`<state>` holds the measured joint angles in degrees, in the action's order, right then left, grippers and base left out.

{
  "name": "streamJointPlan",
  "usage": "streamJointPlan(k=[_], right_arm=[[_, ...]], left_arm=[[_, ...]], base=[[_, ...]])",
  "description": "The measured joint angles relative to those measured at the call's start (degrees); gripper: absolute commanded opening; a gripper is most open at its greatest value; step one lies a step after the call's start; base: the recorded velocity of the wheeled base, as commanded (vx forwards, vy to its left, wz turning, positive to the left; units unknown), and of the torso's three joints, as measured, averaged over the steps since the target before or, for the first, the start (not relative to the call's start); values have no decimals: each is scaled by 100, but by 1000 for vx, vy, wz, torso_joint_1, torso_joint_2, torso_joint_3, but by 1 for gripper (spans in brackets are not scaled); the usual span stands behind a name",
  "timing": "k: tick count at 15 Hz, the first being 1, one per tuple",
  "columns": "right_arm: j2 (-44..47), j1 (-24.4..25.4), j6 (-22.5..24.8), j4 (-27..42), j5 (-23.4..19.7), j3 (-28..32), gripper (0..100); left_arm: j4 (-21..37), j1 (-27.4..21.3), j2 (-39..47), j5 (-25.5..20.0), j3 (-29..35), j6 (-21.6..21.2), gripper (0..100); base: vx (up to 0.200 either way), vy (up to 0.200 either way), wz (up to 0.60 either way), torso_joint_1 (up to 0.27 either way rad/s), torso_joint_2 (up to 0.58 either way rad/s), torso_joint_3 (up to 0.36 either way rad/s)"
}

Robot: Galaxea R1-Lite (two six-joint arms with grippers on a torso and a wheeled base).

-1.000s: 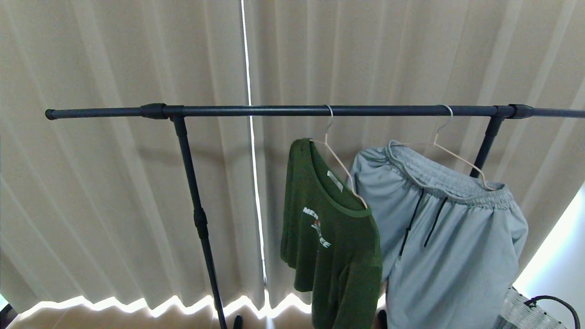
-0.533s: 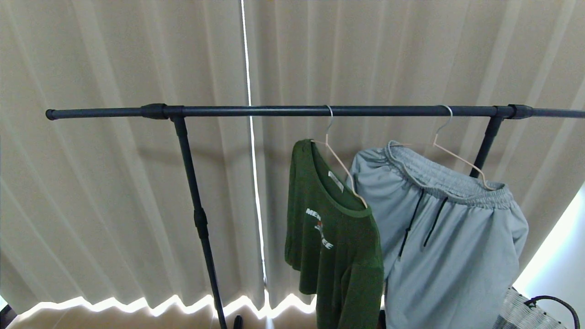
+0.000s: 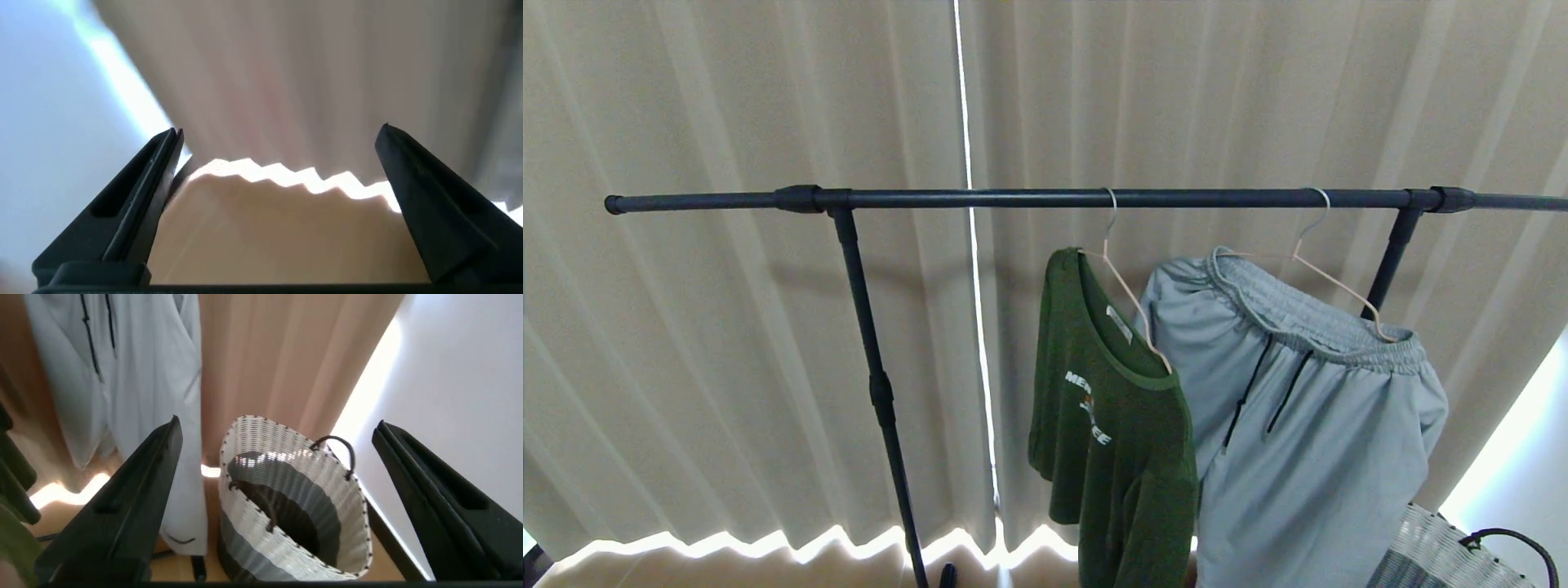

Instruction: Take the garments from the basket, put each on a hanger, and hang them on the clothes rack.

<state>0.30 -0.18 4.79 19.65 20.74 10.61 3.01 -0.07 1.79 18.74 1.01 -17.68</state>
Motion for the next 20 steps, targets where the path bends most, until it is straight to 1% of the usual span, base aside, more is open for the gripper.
streamJointPlan(k=[1, 2, 4, 5, 6, 7, 9, 10, 12, 13, 14, 15, 16, 20], right_arm=[[0, 2, -80, -6, -11, -9, 100], [0, 0, -127, -9, -21, -22, 100], [0, 0, -173, -99, -62, -66, 100], [0, 0, -176, -202, -144, -110, 100], [0, 0, -176, -356, -271, -168, 100], [0, 0, -176, -668, -475, -258, 100], [0, 0, -197, -892, -680, -438, 100], [0, 0, -226, -1073, -936, -540, 100], [0, -6, -291, -1161, -1491, -670, 100], [0, -6, -340, -1163, -1614, -706, 100], [0, -9, -528, -1169, -1831, -711, 100], [0, -9, -690, -1169, -1880, -714, 100], [0, -9, -752, -1174, -1875, -717, 100], [0, -9, -708, -1175, -1902, -723, 100]], left_arm=[[-52, -17, -54, -249, -22, 66, 100], [-61, -22, -87, -328, -41, 84, 100], [87, -28, -130, -1062, -28, 112, 100], [185, -26, -141, -1362, -13, 134, 100], [223, -26, -146, -1563, -2, 162, 100], [245, -28, -146, -1669, 4, 183, 100], [262, -28, -149, -1685, 11, 189, 100], [271, -28, -149, -1685, 13, 191, 100], [278, -28, -149, -1682, 13, 194, 100], [279, -28, -150, -1675, 13, 218, 100], [284, -28, -150, -1660, 13, 304, 100], [286, -28, -150, -1629, 13, 386, 100], [290, -28, -150, -1497, 13, 488, 100], [290, -28, -150, -1431, 13, 542, 100]], base=[[0, 0, 0, 0, 0, 0], [0, 0, 0, 0, 0, 0], [0, 0, 0, 0, 0, 0], [0, 0, 0, 0, 0, 0], [0, 0, 0, 0, 0, 0], [0, 0, 0, 0, 0, 0], [0, 0, 0, 0, 0, 0], [0, 0, 0, 0, 0, 0], [0, 0, 0, 0, 0, 0], [0, 0, 0, 0, 0, 0], [0, 0, 0, 0, 0, 0], [0, 0, 0, 0, 0, 0], [0, 0, 0, 0, 0, 0], [0, 0, 0, 0, 0, 0]])
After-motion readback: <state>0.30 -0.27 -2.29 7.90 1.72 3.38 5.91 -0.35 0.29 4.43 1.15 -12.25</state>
